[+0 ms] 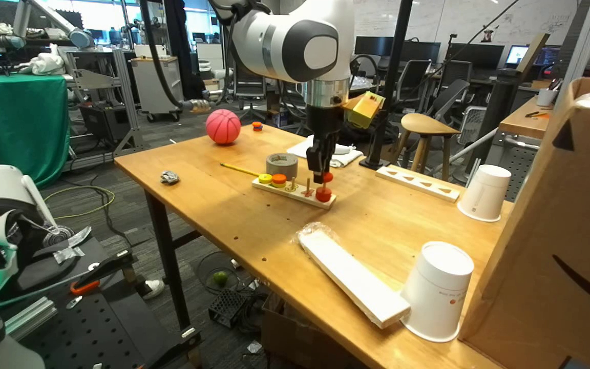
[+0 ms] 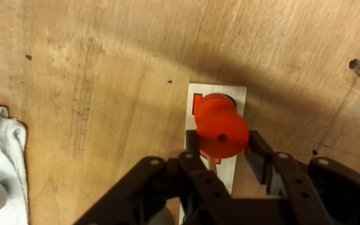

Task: Move the right and middle blocks blocks to the first right position, respectively

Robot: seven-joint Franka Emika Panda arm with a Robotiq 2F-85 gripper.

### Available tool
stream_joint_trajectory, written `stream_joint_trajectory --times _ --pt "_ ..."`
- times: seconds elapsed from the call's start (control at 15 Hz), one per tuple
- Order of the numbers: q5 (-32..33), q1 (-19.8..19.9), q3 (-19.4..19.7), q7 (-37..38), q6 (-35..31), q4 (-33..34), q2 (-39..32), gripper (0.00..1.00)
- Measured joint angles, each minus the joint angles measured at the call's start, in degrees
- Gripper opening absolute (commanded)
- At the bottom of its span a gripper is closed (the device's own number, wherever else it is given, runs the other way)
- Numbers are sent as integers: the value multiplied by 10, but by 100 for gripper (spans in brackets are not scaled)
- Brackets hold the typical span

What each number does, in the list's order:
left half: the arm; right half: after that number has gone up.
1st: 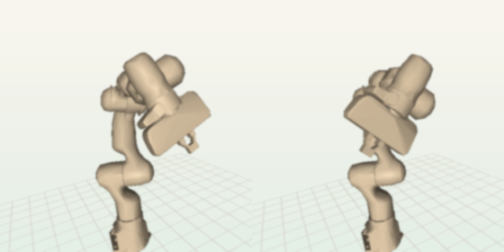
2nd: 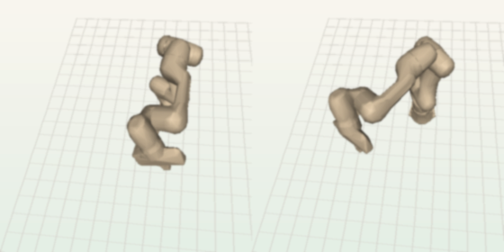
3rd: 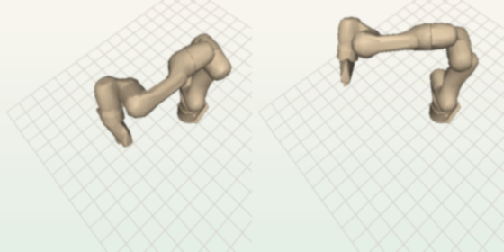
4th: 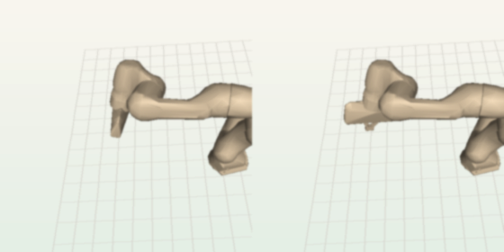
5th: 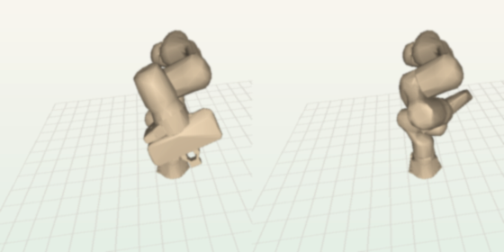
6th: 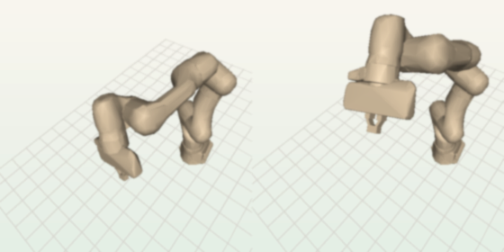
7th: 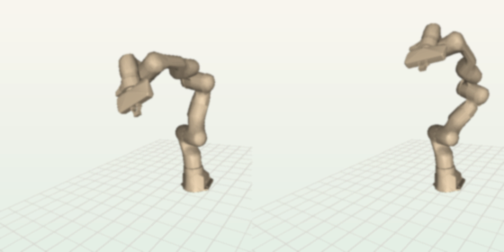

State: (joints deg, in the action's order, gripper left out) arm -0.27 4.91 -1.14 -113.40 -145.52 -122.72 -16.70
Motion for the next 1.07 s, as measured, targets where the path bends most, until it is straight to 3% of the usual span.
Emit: stream_joint_trajectory --times 0.8,0.87,0.93,1.0,1.07 --pt "-10 4 -7 0 8 0 -3 25" --pt "-12 5 -7 0 10 0 -4 32" --pt "-14 6 -8 0 12 0 -4 67" --pt "-15 7 -8 0 13 0 -5 67" --pt "-17 8 -8 0 14 0 -6 74"
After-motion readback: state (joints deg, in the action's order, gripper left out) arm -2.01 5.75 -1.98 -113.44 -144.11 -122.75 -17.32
